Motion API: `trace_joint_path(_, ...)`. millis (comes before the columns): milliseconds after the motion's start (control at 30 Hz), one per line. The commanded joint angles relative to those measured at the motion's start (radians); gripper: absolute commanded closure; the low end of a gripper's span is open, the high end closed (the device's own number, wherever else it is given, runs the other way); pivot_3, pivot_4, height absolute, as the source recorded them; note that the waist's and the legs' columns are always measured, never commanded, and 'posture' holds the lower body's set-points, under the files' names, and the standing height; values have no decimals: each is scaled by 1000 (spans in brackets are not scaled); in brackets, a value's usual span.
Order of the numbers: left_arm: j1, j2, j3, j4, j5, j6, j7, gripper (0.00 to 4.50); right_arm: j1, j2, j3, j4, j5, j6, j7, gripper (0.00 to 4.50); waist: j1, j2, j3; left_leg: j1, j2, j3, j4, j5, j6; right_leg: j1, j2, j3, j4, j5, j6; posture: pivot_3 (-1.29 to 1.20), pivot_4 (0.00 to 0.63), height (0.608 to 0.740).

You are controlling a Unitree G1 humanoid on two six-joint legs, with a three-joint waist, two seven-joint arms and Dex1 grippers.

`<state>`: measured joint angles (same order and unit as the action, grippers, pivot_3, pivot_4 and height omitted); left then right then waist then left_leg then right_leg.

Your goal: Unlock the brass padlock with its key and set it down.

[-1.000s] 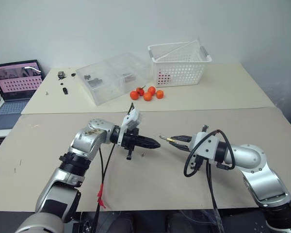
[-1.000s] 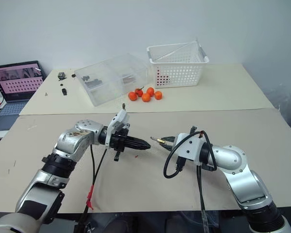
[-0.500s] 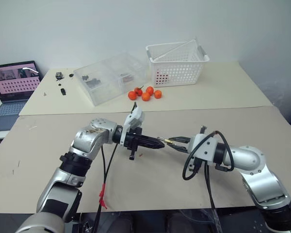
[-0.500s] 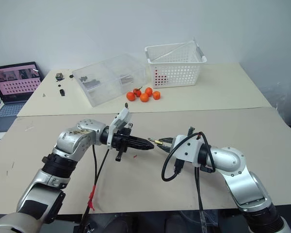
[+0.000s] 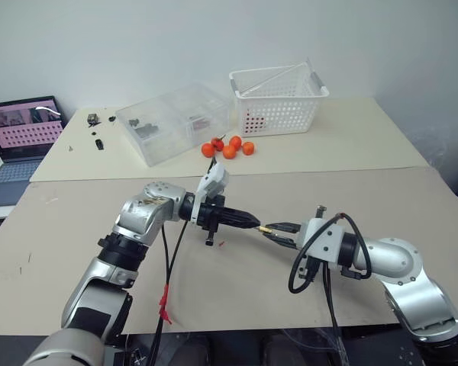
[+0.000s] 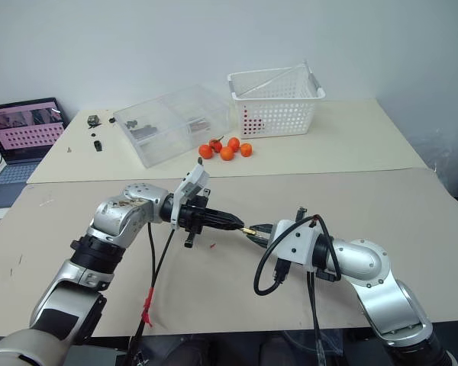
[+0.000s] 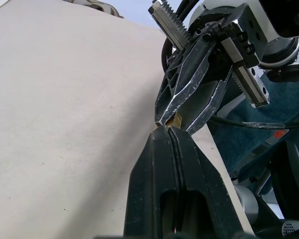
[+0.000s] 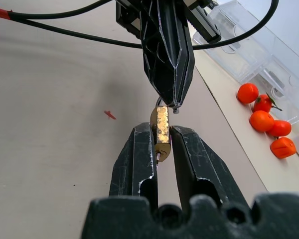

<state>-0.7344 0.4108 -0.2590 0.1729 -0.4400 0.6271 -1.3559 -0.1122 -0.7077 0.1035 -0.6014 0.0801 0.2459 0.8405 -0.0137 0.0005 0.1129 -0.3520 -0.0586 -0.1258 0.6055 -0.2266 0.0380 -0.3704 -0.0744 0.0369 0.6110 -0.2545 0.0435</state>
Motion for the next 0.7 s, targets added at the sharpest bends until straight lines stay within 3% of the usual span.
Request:
trace_joint_path(33, -27, 2, 7, -1, 1, -23, -14, 4447, -21, -13, -44, -56, 30, 15, -6, 4380, 0, 0, 0, 0, 0, 0, 0, 0, 0, 0, 0, 0, 0, 0, 0, 0, 150, 740)
trace_joint_path(700, -42, -14, 13, 21, 1, -23, -11, 4447, 21, -43, -72, -119, 57, 34, 3, 4380, 1, 0, 0, 0, 0, 0, 0, 0, 0, 0, 0, 0, 0, 0, 0, 0, 150, 740)
